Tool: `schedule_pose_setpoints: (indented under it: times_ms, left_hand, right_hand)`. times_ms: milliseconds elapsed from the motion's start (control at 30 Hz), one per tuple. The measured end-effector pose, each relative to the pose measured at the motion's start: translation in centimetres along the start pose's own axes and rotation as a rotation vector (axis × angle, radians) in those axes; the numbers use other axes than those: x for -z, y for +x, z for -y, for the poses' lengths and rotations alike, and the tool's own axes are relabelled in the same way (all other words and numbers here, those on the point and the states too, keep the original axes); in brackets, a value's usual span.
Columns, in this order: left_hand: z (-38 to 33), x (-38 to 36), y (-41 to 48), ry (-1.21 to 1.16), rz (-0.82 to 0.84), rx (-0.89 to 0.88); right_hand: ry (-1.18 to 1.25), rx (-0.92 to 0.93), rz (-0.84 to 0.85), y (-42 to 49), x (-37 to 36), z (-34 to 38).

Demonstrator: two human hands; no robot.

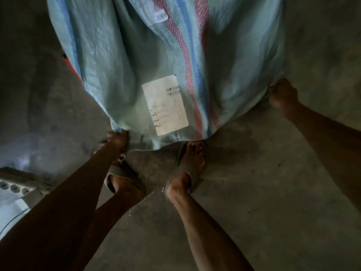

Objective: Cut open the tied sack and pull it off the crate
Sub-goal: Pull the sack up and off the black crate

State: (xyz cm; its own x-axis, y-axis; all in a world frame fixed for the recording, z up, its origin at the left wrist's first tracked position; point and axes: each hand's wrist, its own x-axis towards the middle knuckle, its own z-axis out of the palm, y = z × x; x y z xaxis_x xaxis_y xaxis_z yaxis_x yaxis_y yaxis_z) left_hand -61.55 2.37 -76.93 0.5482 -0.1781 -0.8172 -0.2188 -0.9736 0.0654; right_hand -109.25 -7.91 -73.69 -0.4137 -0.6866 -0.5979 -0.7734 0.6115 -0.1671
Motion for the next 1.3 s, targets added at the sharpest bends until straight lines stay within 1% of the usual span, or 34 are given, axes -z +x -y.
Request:
schedule_pose_setpoints:
  times_ms: [33,67,100,200,233,300,367,400,433,467,500,533,567,633,733,800,867,933,1100,1200,1300]
  left_hand:
    - [0.1,0.1,-0.1,0.039,-0.003,0.013]
    - [-0.3,0.3,-0.5,0.057,-0.009,0.023]
    - [-0.4,0.7,-1.1,0.065,-0.005,0.024]
    - [-2.0,1.3,-3.5,0.069,0.033,-0.067]
    - [-3.2,1.5,-5.5,0.062,0.032,-0.096]
    - [-4.7,1.6,-7.7,0.023,0.021,-0.15]
    - [-6.6,1.9,-10.4,0.059,-0.005,-0.209]
    - [-7.2,2.1,-10.7,0.086,-0.058,-0.244]
    - [-7.9,2.5,-10.9,0.092,-0.102,-0.254]
    - [-8.2,3.0,-10.5,0.058,-0.129,-0.266]
    - [-8.5,3.7,-10.3,0.027,-0.142,-0.255]
    - [-8.6,4.2,-9.6,0.034,-0.16,-0.233]
    - [-8.9,4.7,-9.7,0.064,-0.171,-0.219]
    - [-9.6,4.9,-10.0,0.115,-0.165,-0.275]
    - [-10.6,4.9,-11.1,0.172,-0.1,-0.343]
    - [-11.0,5.7,-12.6,0.195,-0.071,-0.344]
    - [-11.7,7.5,-15.1,0.137,-0.085,-0.337]
    - [-12.4,10.2,-18.0,0.059,-0.081,-0.322]
    - [-15.5,19.7,-26.8,-0.184,0.054,-0.245]
    - [-17.6,25.7,-31.5,-0.369,0.218,-0.161]
    - [-20.5,31.6,-34.0,-0.533,0.396,-0.102]
  right_hand:
    - [-0.098,-0.022,0.036,0.4,0.1,0.4]
    - [-0.152,0.015,0.022,0.6,0.6,0.4]
    - [-0.213,0.011,0.035,0.5,1.0,0.4]
    - [-0.232,-0.012,-0.022,-2.2,2.5,3.5]
    - [-0.212,0.016,-0.073,-4.0,2.9,4.9]
    - [-0.171,0.171,-0.191,-9.4,3.7,7.3]
    - [-0.118,0.413,-0.264,-15.2,4.3,8.9]
    - [-0.137,0.48,-0.275,-17.1,4.0,9.0]
    - [-0.115,0.487,-0.248,-17.6,3.1,8.6]
    - [-0.043,0.439,-0.17,-17.8,2.4,8.6]
    - [0.096,0.371,-0.055,-17.1,1.5,8.5]
    - [0.25,0.322,0.022,-16.3,0.6,8.8]
    - [0.389,0.278,0.062,-15.4,-0.2,8.9]
    - [0.467,0.143,0.049,-13.8,-1.4,8.8]
    - [0.515,-0.068,0.002,-12.8,-1.7,8.2]
    - [0.644,-0.169,0.071,-13.6,-0.1,8.6]
    - [0.693,-0.195,0.109,-15.1,3.3,10.2]
    - [0.756,-0.192,0.098,-16.9,7.7,11.8]
    - [0.798,-0.171,0.088,-23.5,21.1,17.6]
    - [0.897,-0.173,0.1,-27.0,28.7,21.2]
    - [0.99,-0.241,0.133,-28.0,34.8,25.1]
